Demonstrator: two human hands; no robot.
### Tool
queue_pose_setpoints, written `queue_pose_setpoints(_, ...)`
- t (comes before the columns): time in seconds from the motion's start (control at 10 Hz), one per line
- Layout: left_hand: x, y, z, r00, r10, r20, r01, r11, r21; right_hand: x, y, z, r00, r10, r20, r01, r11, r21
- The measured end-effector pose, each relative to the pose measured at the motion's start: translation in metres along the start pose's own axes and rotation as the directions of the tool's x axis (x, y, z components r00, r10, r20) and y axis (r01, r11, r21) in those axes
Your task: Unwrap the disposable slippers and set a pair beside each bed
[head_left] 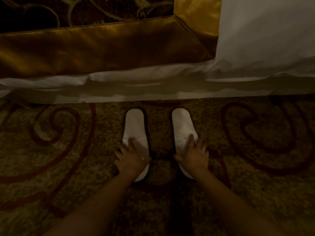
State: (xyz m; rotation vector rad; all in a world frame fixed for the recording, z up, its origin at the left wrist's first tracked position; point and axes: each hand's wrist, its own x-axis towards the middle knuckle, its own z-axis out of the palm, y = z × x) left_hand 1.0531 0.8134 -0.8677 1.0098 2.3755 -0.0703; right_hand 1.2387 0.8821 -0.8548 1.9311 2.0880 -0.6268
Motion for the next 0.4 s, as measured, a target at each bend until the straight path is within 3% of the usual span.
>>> queue_pose_setpoints(0.4,-0.009,-0.001,-0.043,0.999,0.029,0.021,-0.029,1.0,-0.001,-0.007,0.004,-0.037,0.996,0.069,0.056,-0.075,0.99,0.115)
